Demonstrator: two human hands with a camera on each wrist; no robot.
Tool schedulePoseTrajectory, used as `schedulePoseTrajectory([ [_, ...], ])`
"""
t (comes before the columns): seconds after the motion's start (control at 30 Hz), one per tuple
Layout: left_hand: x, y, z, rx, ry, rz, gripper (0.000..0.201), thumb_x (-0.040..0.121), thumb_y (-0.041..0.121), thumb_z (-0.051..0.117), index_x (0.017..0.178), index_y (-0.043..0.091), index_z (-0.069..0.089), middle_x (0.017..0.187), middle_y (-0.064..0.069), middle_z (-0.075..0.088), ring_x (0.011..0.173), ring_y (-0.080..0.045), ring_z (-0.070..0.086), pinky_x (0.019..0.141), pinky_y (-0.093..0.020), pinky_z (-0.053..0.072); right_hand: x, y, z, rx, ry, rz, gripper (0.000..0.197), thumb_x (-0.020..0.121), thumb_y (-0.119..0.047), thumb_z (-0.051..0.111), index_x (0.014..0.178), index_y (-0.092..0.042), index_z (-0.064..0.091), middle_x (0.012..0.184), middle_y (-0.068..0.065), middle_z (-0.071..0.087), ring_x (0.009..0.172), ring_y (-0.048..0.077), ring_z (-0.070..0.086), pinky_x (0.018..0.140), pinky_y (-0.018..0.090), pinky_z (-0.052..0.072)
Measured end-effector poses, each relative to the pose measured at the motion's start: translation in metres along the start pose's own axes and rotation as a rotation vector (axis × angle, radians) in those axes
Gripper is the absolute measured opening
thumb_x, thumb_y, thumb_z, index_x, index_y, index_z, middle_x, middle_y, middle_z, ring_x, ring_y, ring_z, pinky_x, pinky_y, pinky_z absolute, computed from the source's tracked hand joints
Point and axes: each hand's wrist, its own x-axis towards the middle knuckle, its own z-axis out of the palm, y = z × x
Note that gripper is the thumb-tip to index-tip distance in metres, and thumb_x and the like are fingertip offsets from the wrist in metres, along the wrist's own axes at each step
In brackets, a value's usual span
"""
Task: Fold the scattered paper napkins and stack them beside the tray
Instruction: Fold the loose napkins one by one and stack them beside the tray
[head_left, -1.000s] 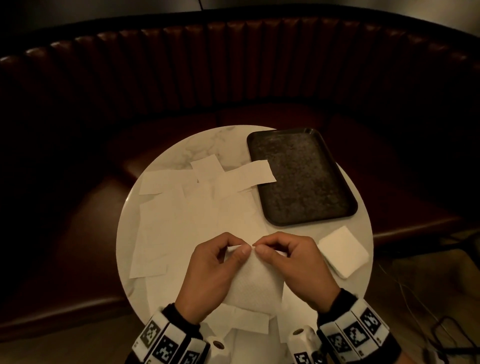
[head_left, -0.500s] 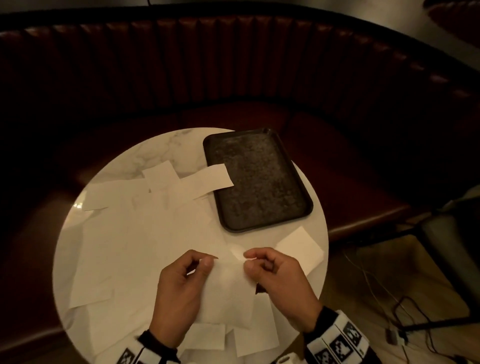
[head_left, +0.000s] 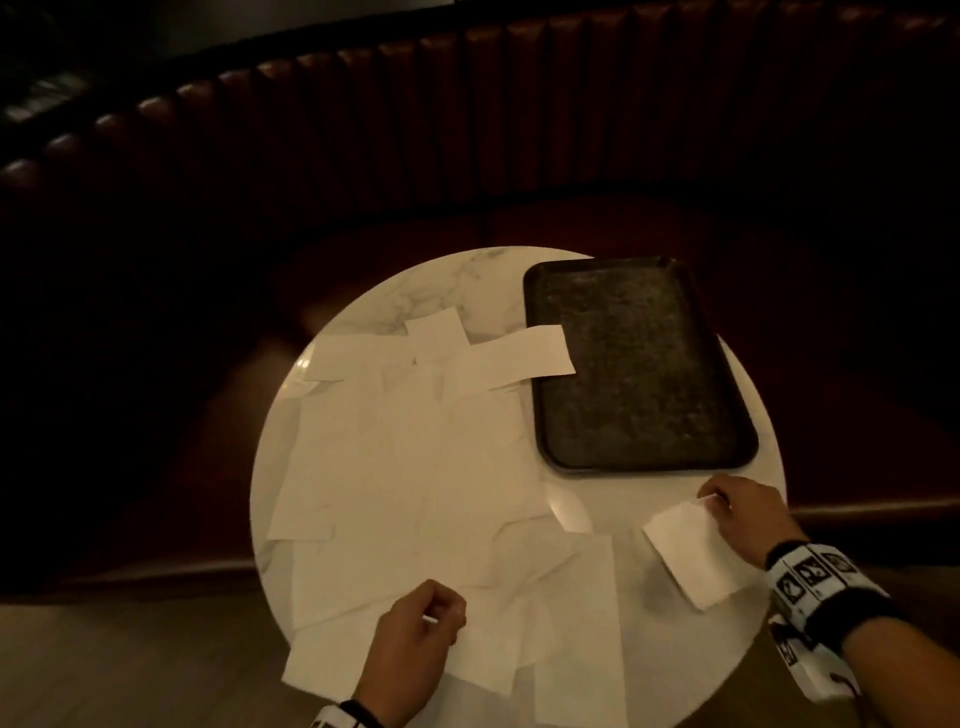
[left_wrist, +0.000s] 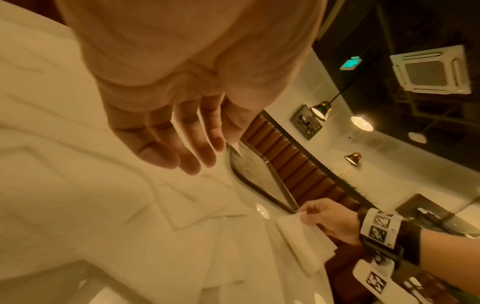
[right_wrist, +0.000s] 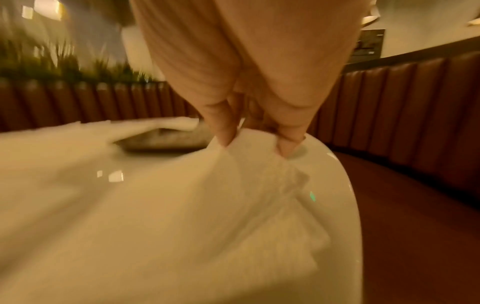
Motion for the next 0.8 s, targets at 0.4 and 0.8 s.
schedulePoseTrajectory([
  [0.4, 0.049, -0.06, -0.038, 0.395, 0.212, -0.201, 0.043, 0.093, 0.034, 0.056, 0.134, 0.031, 0.042, 0.152, 0.004, 0.023, 0.135, -0.026, 0.029, 0.108, -0.043, 0.034, -0.063, -0.155, 0.072, 0.187, -0.142, -0.292, 0.029, 0.087, -0.011, 0.058, 0.115, -0.022, 0.06, 0.096, 0.001, 0.065, 0.086, 0.017, 0.063, 0.083, 0.027, 0.048],
  [0.8, 0.046, -0.078, -0.056, 0.758, -0.074, 0.036, 0.063, 0.096, 0.033, 0.047, 0.15, 0.034, 0.015, 0.163, -0.002, 0.002, 0.14, -0.031, 0.02, 0.11, -0.048, 0.032, -0.007, -0.334, 0.144, 0.131, -0.302, -0.18, 0.048, 0.093, -0.023, 0.053, 0.137, -0.007, 0.042, 0.137, 0.012, 0.051, 0.128, 0.029, 0.045, 0.103, 0.03, 0.037],
])
